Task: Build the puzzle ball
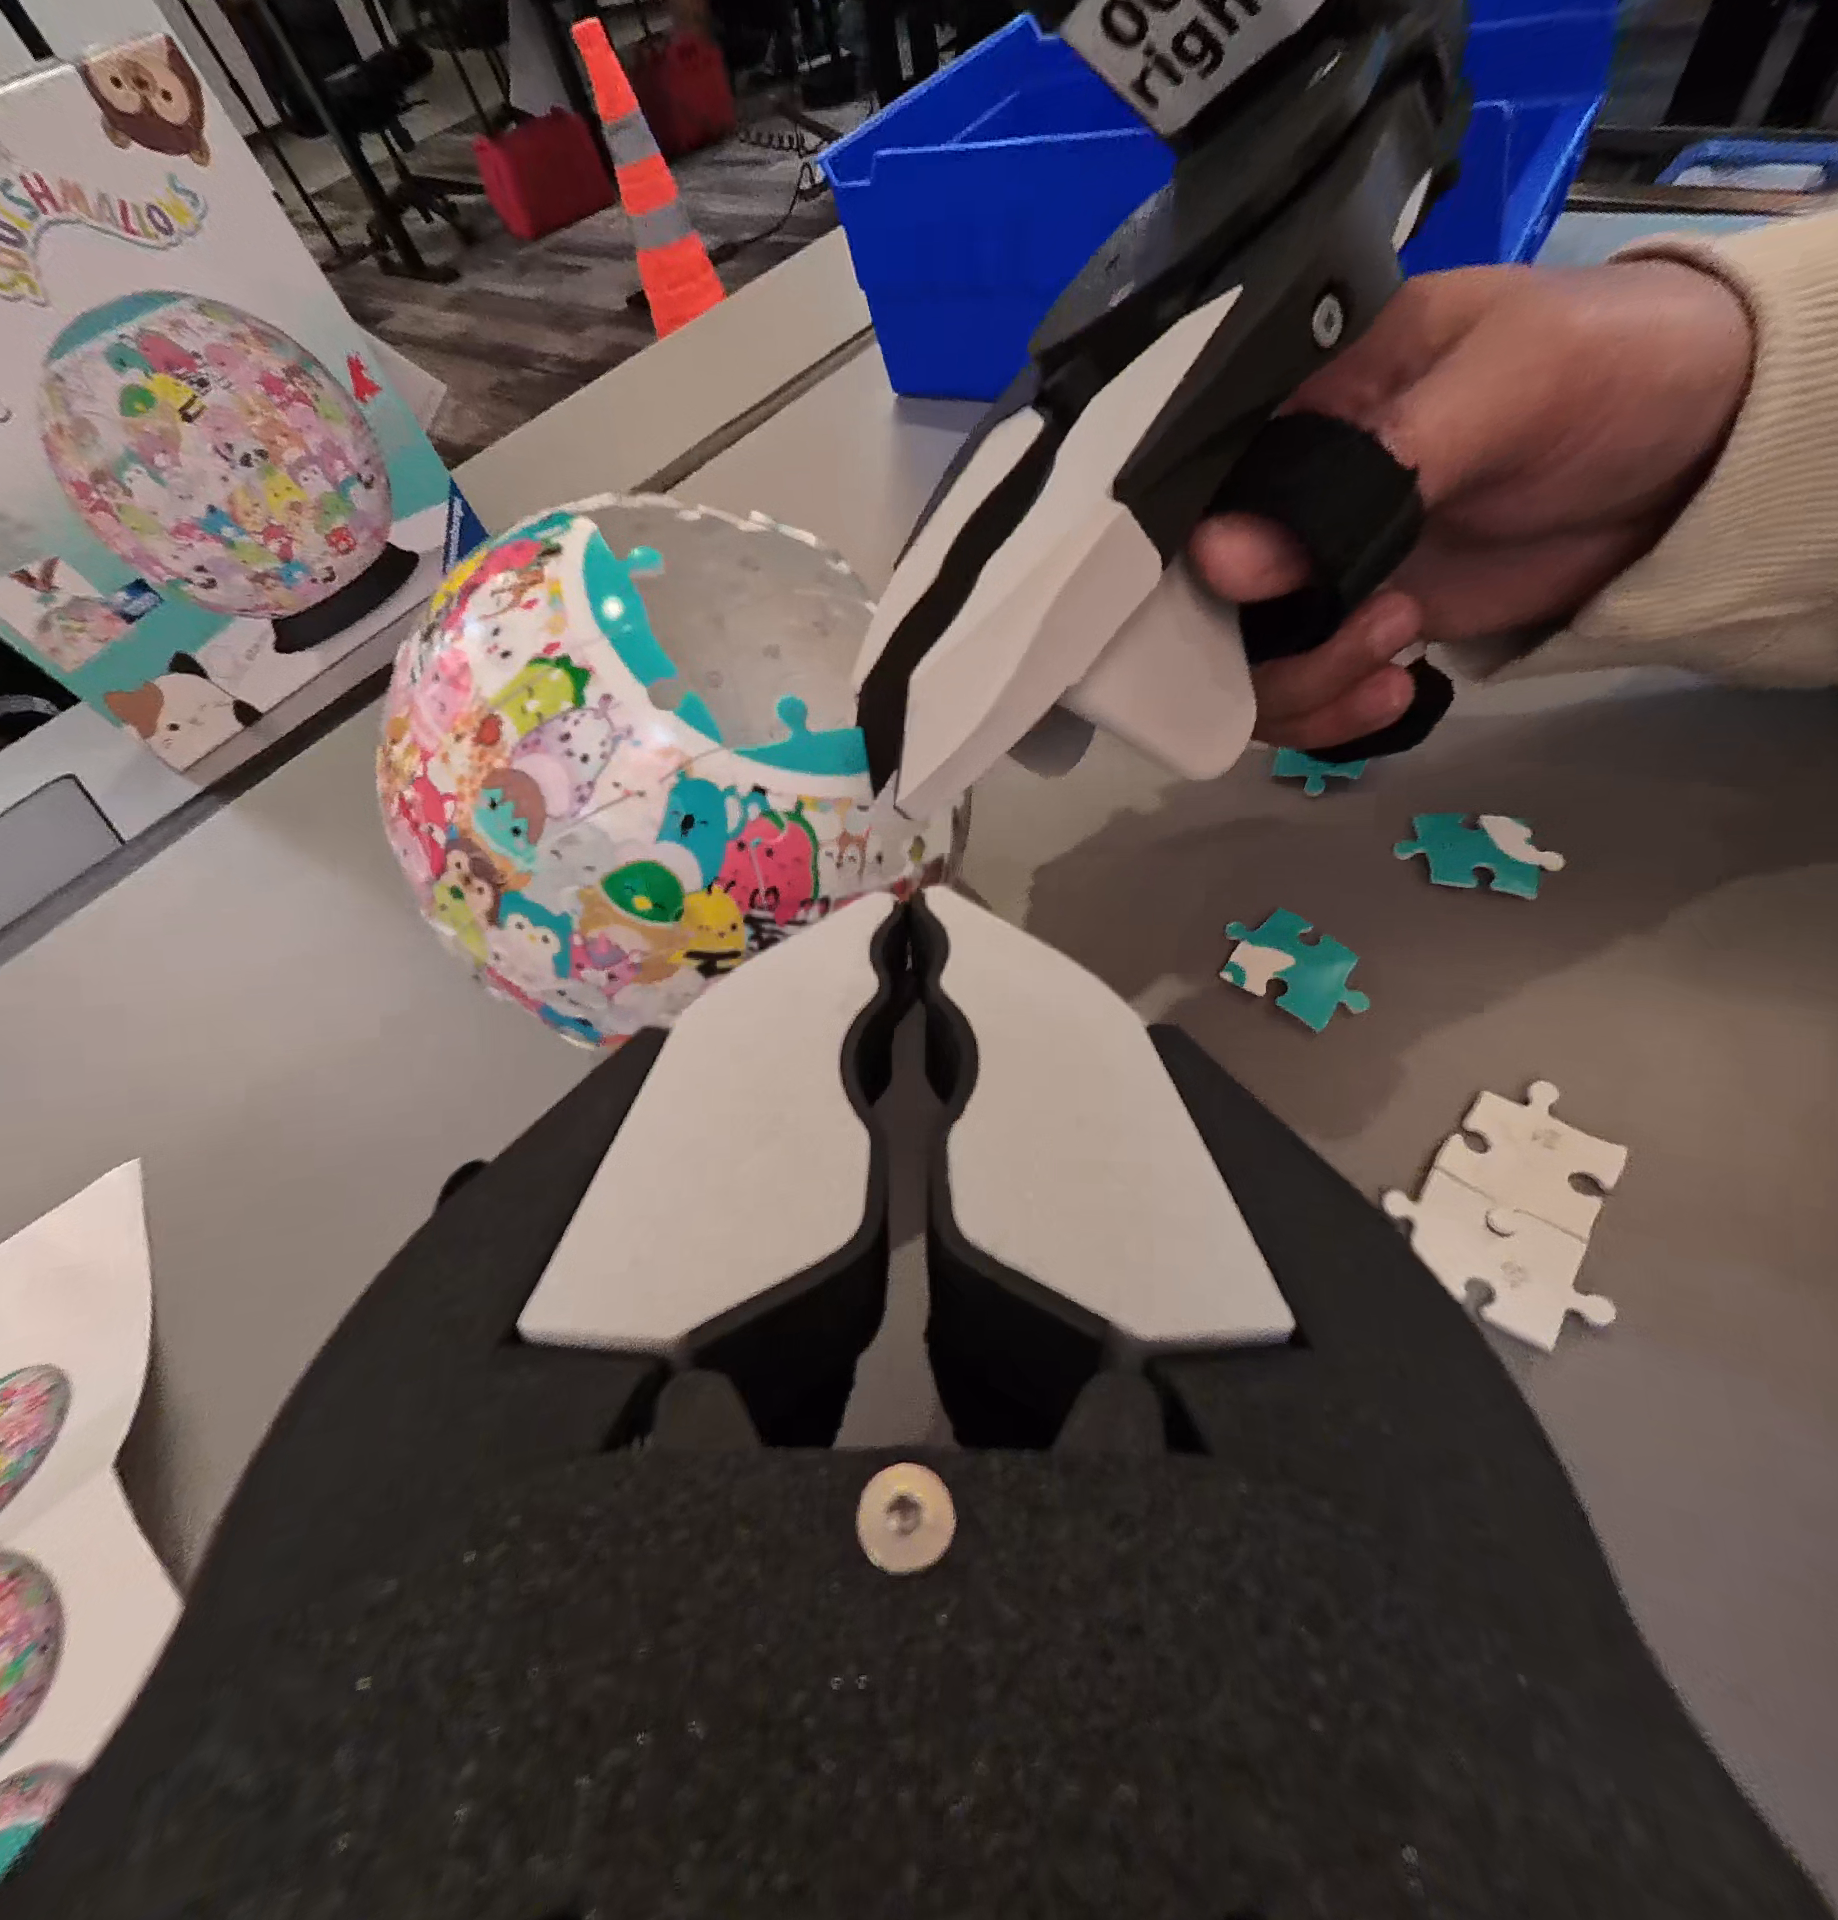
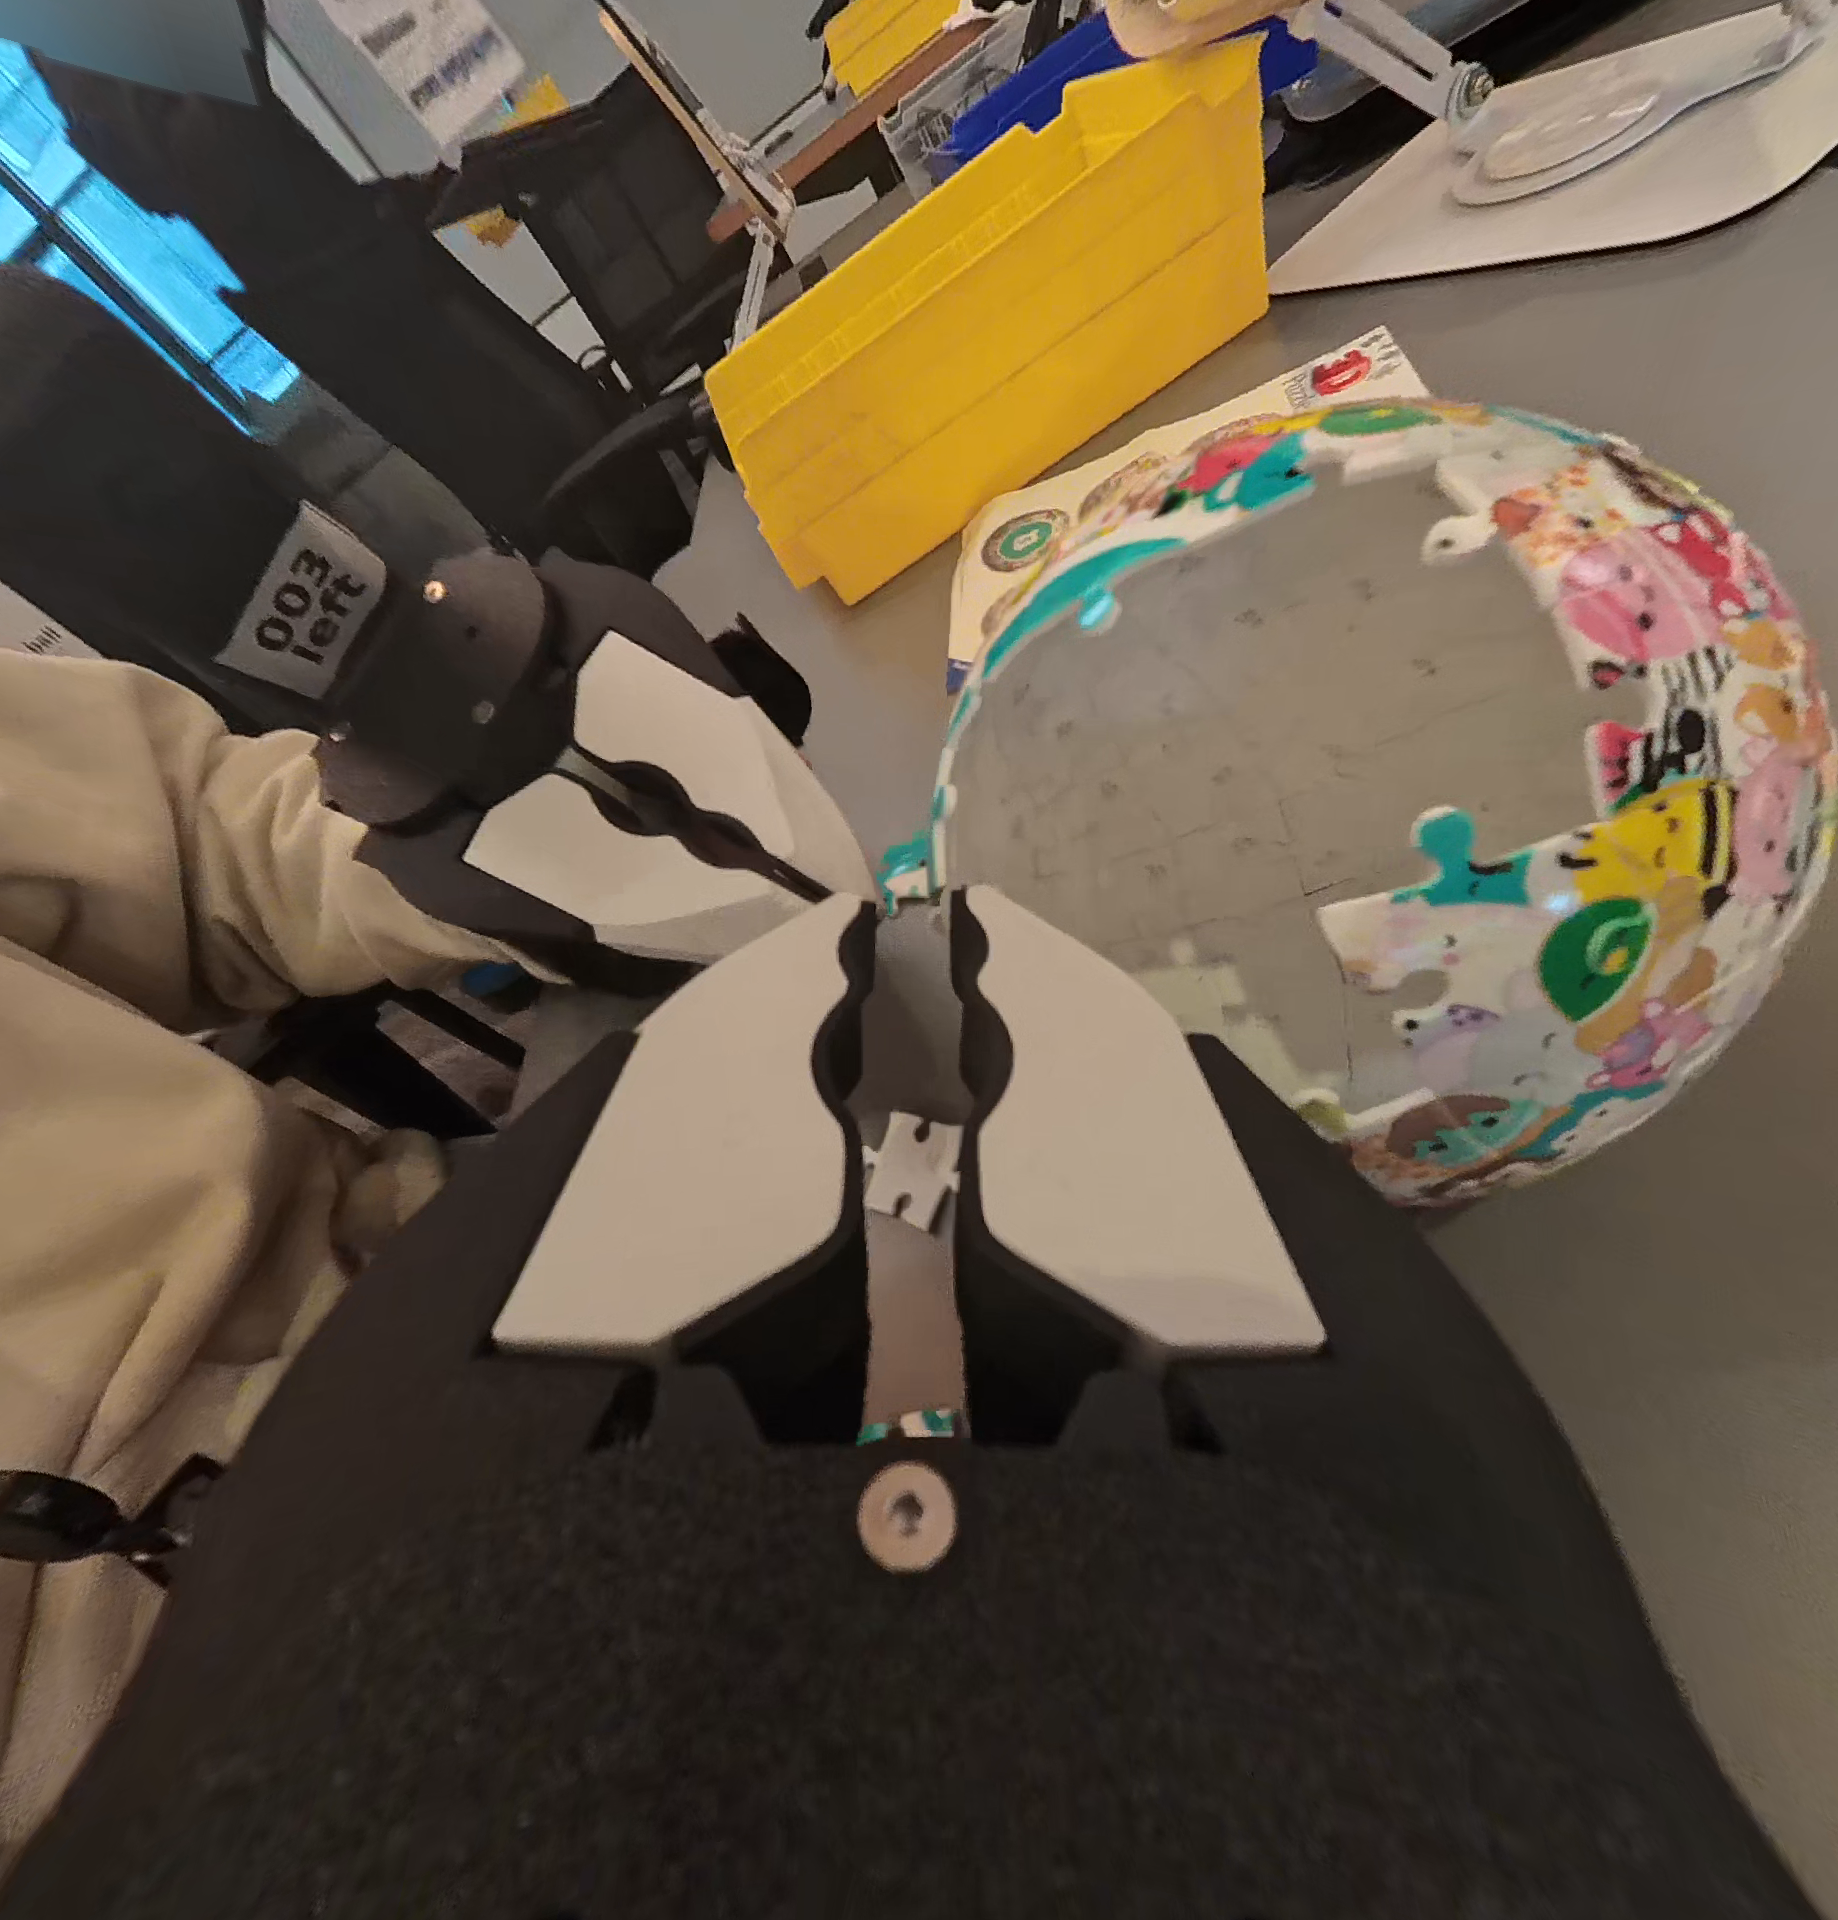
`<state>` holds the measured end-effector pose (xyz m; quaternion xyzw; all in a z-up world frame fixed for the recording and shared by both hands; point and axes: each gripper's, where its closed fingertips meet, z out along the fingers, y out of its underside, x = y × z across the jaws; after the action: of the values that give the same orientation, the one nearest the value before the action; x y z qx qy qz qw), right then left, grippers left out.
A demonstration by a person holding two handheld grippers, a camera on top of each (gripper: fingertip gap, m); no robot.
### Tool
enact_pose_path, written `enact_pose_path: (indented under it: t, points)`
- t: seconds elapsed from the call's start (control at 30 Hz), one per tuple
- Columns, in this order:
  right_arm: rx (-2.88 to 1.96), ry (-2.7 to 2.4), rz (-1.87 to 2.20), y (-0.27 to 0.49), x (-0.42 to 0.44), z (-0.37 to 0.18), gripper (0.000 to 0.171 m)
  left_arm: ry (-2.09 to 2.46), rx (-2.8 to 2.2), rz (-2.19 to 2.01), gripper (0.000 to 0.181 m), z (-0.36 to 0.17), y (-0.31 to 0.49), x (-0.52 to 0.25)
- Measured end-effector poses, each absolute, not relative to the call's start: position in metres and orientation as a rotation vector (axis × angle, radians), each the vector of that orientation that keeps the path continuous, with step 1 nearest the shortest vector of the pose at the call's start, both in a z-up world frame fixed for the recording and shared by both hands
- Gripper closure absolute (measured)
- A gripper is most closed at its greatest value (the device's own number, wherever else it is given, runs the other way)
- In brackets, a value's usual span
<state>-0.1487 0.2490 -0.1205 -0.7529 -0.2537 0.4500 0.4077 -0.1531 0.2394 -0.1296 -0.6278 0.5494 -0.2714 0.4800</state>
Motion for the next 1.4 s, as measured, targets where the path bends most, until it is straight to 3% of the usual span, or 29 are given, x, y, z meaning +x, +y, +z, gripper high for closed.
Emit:
enact_pose_path:
  t: [0.5,0.63,0.8,0.93,1.07,1.4]
  points:
    - [-1.955,-1.022,0.553,0.247,-0.156,-0.134,0.117,1.278,-1.583,-0.683,0.181,-0.134,0.253,-0.147]
    - [-1.987,-1.019,0.514,0.246,-0.154,-0.130,0.118,1.286,-1.569,-0.669,0.181,-0.133,0.250,-0.150]
    - [-1.966,-0.955,0.320,0.248,-0.136,-0.117,0.135,1.274,-1.604,-0.668,0.181,-0.137,0.252,-0.168]
    - [-1.836,-0.863,0.189,0.236,-0.149,-0.107,0.171,1.245,-1.709,-0.670,0.181,-0.149,0.260,-0.196]
    - [-1.621,-0.834,-0.160,0.239,-0.157,-0.114,0.171,1.174,-1.770,-0.654,0.181,-0.150,0.261,-0.231]
    - [-1.477,-0.846,-0.344,0.251,-0.162,-0.122,0.171,1.175,-1.751,-0.621,0.181,-0.147,0.251,-0.256]
